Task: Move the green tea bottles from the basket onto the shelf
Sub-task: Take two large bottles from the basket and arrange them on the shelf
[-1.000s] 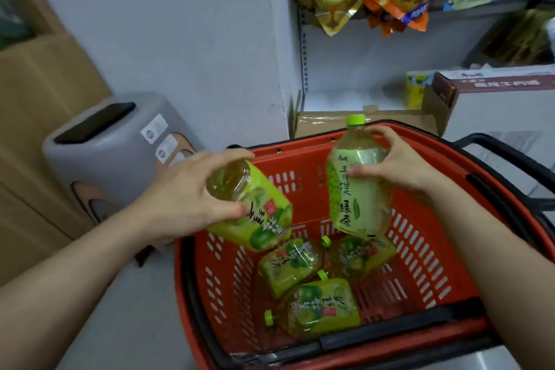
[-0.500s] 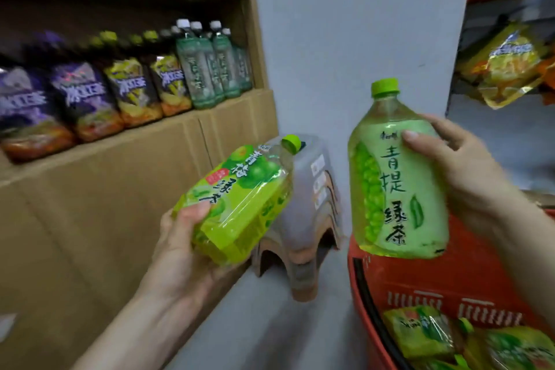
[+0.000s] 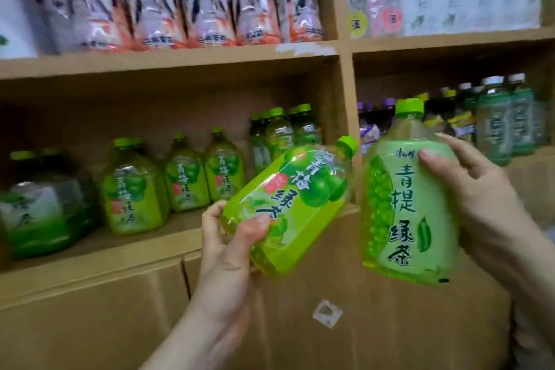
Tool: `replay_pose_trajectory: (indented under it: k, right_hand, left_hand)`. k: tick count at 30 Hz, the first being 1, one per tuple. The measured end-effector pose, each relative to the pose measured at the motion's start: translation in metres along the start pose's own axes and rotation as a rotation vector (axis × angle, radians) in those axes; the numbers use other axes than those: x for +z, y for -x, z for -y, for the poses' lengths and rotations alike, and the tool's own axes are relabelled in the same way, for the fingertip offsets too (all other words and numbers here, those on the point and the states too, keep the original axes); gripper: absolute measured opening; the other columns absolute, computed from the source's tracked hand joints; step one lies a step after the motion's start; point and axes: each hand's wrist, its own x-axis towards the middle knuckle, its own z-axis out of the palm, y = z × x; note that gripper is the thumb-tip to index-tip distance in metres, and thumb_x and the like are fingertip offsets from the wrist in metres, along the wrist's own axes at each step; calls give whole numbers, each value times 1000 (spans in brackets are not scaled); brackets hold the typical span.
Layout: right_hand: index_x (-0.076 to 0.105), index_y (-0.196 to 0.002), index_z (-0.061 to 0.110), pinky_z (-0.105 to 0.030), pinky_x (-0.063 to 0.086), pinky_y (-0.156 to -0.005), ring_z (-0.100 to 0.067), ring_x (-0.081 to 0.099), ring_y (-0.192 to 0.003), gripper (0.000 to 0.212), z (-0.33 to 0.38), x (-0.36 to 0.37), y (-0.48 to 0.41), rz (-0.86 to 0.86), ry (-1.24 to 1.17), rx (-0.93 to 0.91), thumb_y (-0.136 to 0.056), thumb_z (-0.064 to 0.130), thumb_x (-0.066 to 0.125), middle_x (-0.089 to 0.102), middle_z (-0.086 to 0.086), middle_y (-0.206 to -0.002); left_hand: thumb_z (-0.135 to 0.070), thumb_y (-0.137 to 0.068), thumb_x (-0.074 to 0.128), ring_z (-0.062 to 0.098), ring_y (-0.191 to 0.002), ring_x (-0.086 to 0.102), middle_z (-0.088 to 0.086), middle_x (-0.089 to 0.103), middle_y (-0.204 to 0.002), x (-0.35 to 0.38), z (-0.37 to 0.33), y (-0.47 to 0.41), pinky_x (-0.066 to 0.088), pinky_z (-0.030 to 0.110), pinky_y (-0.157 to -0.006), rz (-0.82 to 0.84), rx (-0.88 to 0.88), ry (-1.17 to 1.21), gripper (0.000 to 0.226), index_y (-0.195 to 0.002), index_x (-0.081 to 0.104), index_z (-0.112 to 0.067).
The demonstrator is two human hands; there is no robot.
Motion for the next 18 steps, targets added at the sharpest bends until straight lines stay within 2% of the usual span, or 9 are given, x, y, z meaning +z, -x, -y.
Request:
replay_pose_trajectory:
  k: [2, 6, 8, 10, 12, 15, 17, 18]
  right_hand:
    - [60, -119, 25, -26, 60, -60, -9, 71, -67, 58, -12, 47, -12, 57, -52, 5, -63, 31, 71, 76, 6, -79]
    - [61, -112, 27, -24, 57, -58, -9, 71, -70, 55, -36, 123, -35, 114, -92, 2, -59, 32, 75, 74, 0, -89]
    - [61, -105, 30, -28, 58, -65, -13, 72, -77, 50, -46, 150, -44, 152, -60, -16, -57, 33, 77, 72, -5, -97]
    - [62, -105, 31, -38, 59, -78, -22, 71, -90, 53, -58, 172, -53, 184, -8, -29, -56, 36, 80, 70, -9, -107]
    - [62, -108, 36, -45, 57, -86, -27, 69, -99, 62, -70, 187, -63, 204, 57, -35, -52, 45, 86, 67, -9, -116]
    - [59, -106, 51, -50, 54, -91, -28, 65, -108, 72, -92, 201, -76, 264, 146, -34, -41, 67, 83, 62, -6, -125]
    - [54, -109, 56, -51, 51, -96, -27, 59, -116, 75, -103, 204, -78, 327, 184, -36, -40, 73, 80, 57, -3, -132]
    - [51, -114, 57, -50, 50, -97, -26, 57, -118, 78, -106, 205, -78, 360, 214, -35, -42, 74, 78, 53, -1, -135]
  left_hand:
    - [-32, -46, 77, 18, -81, 69, -6, 74, -92, -29, -20, -17, 48, 46, -75, -50, 63, -24, 73, -113, 47, -37]
    - [-18, -53, 76, 14, -74, 67, -7, 73, -83, -75, -45, -52, 50, 37, -65, -146, 142, -49, 60, -103, 47, -37]
    - [-11, -55, 75, 14, -70, 67, -9, 73, -77, -92, -51, -69, 49, 38, -67, -180, 160, -77, 59, -99, 47, -37]
    - [-4, -56, 80, 22, -72, 66, -3, 73, -78, -108, -50, -81, 48, 40, -69, -236, 167, -96, 62, -96, 47, -37]
    - [-1, -66, 76, 26, -72, 65, 5, 71, -83, -120, -45, -92, 48, 40, -68, -304, 180, -100, 54, -96, 48, -35]
    - [-1, -67, 77, 19, -61, 66, 0, 72, -71, -132, -38, -104, 49, 37, -64, -370, 206, -92, 54, -98, 47, -32]
    - [-2, -67, 77, 22, -66, 65, -4, 73, -69, -137, -36, -110, 48, 39, -69, -398, 197, -62, 53, -98, 47, -34]
    - [-4, -66, 78, 24, -72, 64, -3, 73, -74, -140, -36, -112, 47, 42, -71, -413, 192, -48, 54, -97, 47, -36]
